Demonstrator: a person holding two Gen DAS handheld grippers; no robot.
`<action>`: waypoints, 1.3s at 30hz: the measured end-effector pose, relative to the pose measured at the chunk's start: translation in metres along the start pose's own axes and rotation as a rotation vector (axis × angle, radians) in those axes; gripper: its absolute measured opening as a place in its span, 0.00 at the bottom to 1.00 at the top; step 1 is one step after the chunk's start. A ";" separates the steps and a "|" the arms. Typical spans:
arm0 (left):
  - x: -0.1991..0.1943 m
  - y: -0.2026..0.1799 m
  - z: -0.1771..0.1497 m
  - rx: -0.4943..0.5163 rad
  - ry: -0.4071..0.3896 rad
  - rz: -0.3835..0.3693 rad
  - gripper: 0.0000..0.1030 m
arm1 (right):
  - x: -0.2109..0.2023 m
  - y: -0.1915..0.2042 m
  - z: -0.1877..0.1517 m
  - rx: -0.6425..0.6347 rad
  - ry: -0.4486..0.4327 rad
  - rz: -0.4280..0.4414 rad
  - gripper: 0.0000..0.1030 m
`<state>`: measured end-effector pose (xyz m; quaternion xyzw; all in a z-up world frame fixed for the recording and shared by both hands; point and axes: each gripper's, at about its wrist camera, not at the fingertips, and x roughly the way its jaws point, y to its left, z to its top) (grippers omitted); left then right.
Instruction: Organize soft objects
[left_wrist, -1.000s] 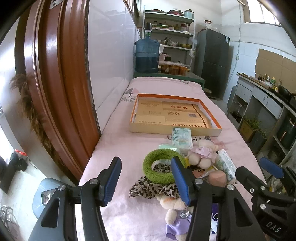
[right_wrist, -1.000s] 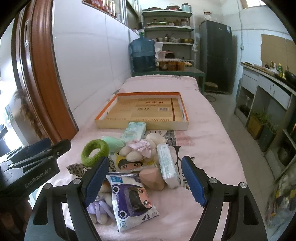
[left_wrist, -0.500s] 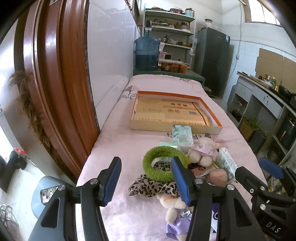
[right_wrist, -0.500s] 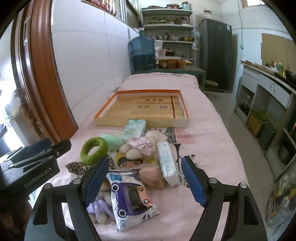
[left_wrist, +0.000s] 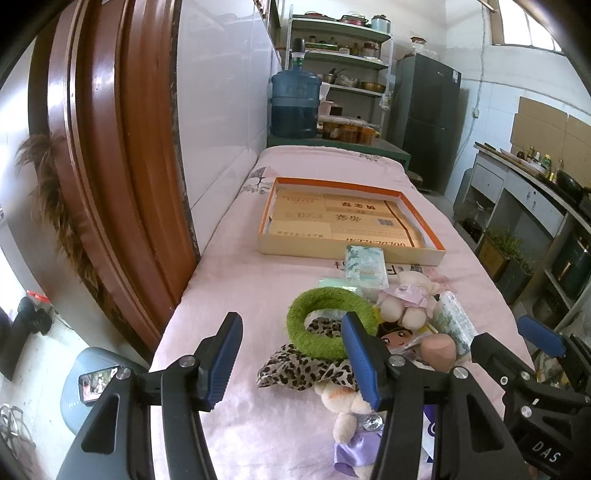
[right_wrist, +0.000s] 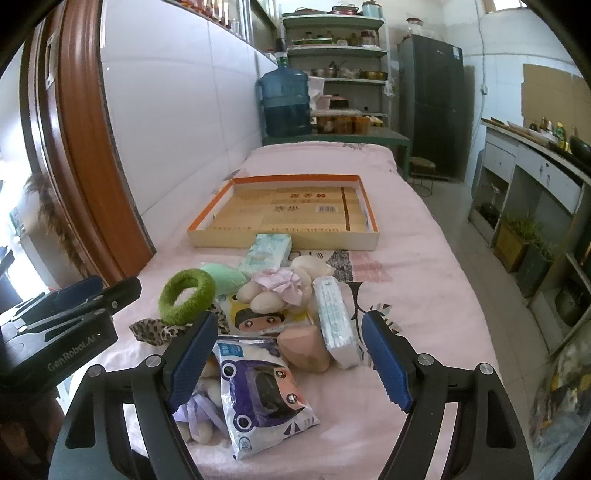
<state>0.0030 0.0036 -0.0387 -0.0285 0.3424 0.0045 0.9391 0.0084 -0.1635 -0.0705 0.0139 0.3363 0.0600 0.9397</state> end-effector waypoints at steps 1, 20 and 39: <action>0.000 0.001 0.000 -0.003 0.001 0.000 0.54 | 0.000 -0.001 -0.001 0.001 0.002 -0.001 0.79; 0.006 0.042 -0.016 -0.085 0.005 -0.034 0.54 | 0.018 -0.001 -0.039 -0.013 0.136 0.091 0.79; 0.029 0.041 -0.051 -0.016 0.061 -0.178 0.54 | 0.052 -0.001 -0.047 0.039 0.219 0.160 0.79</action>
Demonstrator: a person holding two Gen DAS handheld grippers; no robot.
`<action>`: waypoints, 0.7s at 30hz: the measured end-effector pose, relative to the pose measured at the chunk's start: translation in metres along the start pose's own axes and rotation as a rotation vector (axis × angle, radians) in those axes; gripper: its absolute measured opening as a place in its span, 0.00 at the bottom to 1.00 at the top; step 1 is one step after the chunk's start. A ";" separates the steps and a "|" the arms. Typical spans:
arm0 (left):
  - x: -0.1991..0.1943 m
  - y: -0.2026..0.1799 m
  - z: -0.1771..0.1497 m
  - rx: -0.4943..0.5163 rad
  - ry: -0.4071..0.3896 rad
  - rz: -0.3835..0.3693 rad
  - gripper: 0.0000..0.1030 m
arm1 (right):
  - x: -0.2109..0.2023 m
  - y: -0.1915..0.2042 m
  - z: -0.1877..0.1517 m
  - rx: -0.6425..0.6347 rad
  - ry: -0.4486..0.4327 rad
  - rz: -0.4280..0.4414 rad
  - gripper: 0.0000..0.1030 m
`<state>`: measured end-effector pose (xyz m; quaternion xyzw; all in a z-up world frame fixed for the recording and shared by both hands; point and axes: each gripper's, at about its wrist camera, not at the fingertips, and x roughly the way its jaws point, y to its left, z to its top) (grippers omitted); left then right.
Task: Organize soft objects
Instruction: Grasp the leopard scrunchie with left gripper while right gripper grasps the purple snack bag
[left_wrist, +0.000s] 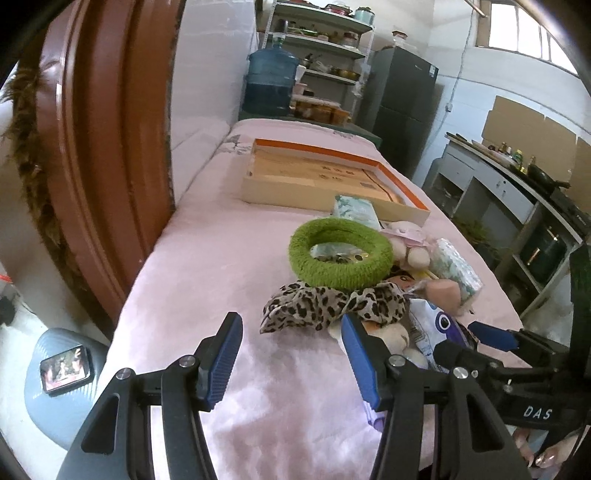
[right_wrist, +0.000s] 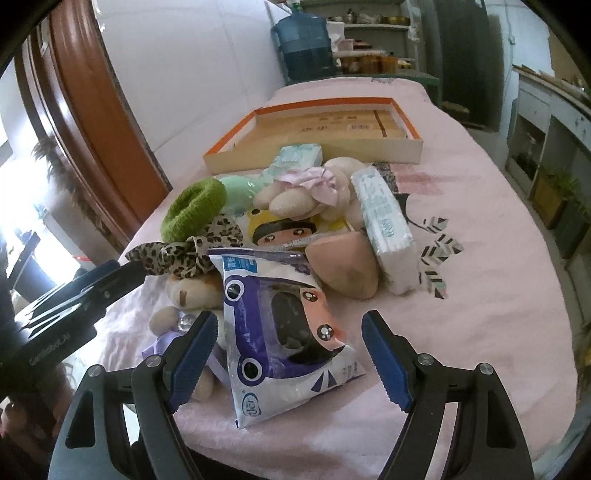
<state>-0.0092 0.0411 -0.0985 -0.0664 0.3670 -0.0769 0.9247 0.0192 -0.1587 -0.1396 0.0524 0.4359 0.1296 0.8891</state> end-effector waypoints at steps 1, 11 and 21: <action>0.002 0.000 0.001 0.000 0.004 -0.005 0.54 | 0.001 0.000 0.000 0.002 0.003 0.003 0.79; 0.030 0.001 0.011 0.022 0.035 -0.081 0.34 | 0.009 -0.003 0.002 0.023 0.019 0.046 0.70; 0.040 0.009 0.005 -0.009 0.052 -0.176 0.03 | 0.008 -0.011 0.002 0.065 0.032 0.078 0.52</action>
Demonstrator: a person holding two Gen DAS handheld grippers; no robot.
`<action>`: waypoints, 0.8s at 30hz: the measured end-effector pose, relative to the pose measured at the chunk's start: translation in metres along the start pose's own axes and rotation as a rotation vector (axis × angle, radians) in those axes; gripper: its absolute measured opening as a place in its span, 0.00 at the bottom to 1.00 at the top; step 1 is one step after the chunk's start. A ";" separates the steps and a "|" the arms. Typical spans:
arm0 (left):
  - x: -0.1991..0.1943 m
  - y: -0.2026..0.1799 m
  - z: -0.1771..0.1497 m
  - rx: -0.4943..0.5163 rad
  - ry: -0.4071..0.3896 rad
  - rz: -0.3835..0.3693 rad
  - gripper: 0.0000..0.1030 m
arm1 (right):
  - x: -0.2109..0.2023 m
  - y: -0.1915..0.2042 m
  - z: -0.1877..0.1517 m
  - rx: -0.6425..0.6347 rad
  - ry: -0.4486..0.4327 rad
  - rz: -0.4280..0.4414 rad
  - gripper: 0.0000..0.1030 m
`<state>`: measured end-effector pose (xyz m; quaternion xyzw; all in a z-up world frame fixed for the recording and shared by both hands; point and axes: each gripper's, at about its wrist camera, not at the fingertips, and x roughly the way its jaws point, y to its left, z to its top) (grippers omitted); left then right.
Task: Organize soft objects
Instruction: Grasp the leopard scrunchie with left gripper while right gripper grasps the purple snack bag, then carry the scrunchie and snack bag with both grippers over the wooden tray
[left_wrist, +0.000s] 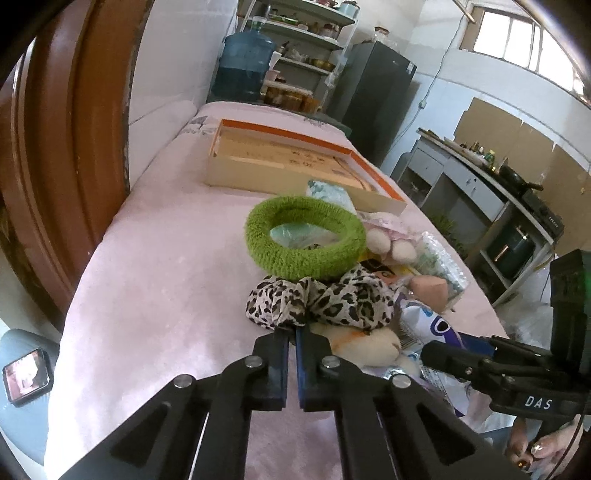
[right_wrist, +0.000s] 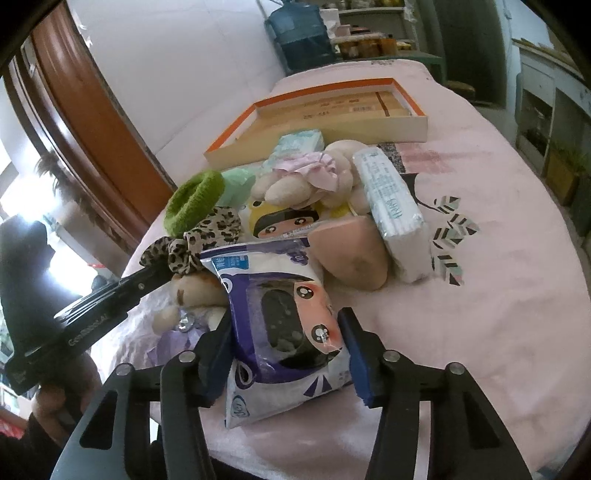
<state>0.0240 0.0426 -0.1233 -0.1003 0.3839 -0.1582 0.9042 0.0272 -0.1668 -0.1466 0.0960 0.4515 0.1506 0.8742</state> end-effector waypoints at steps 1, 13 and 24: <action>-0.002 0.000 0.000 -0.001 -0.004 -0.004 0.03 | -0.002 0.001 0.000 -0.004 -0.004 0.002 0.51; -0.043 -0.014 0.010 0.021 -0.112 -0.024 0.03 | -0.036 0.010 0.002 -0.045 -0.093 -0.006 0.50; -0.079 -0.033 0.030 0.059 -0.198 -0.055 0.03 | -0.061 0.012 0.009 -0.059 -0.157 -0.010 0.50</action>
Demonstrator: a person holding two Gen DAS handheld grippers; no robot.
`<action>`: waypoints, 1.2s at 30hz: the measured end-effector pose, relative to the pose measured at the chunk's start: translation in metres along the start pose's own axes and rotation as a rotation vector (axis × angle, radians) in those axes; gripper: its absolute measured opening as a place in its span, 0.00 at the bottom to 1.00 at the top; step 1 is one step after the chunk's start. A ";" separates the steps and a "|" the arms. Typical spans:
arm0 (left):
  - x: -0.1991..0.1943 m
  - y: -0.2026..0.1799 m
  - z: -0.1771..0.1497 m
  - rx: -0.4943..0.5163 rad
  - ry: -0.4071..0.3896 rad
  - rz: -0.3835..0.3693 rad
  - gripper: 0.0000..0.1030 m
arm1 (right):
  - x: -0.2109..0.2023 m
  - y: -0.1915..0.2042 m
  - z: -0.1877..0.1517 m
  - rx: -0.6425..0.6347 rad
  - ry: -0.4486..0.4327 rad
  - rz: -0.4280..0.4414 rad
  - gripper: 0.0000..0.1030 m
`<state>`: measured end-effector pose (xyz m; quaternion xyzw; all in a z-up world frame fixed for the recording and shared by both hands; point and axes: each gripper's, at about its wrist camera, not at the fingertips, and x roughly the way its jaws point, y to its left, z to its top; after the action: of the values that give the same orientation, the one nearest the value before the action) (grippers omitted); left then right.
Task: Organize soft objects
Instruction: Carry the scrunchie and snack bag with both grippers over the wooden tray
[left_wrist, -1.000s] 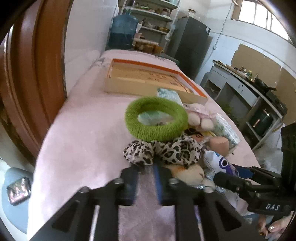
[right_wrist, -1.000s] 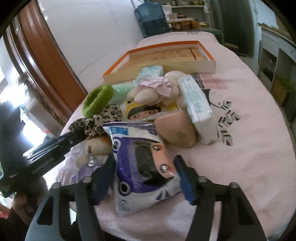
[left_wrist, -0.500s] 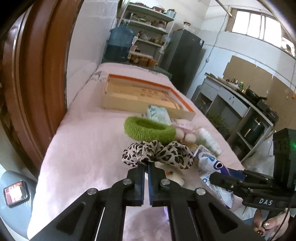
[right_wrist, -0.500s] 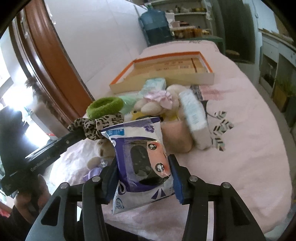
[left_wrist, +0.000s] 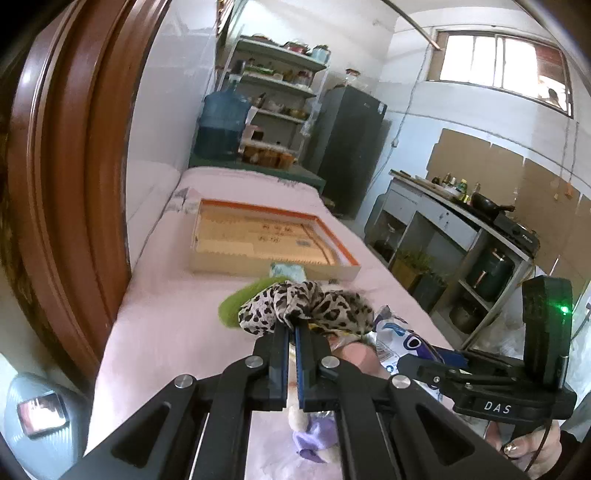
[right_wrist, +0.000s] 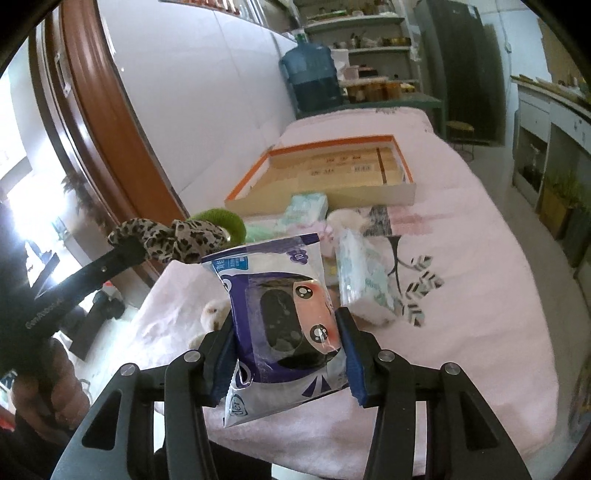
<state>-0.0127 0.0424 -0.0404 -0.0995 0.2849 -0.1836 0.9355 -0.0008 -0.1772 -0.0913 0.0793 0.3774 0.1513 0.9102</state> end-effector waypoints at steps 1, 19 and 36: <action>-0.002 -0.002 0.003 0.006 -0.007 -0.001 0.03 | -0.002 0.000 0.002 -0.003 -0.007 0.000 0.50; -0.012 -0.028 0.047 0.055 -0.007 0.021 0.03 | -0.034 -0.002 0.040 -0.068 -0.106 -0.034 0.50; 0.040 -0.017 0.085 0.022 -0.008 0.129 0.03 | -0.001 -0.014 0.102 -0.060 -0.140 -0.059 0.50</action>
<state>0.0614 0.0177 0.0142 -0.0714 0.2849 -0.1258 0.9476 0.0745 -0.1942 -0.0228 0.0513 0.3104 0.1295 0.9403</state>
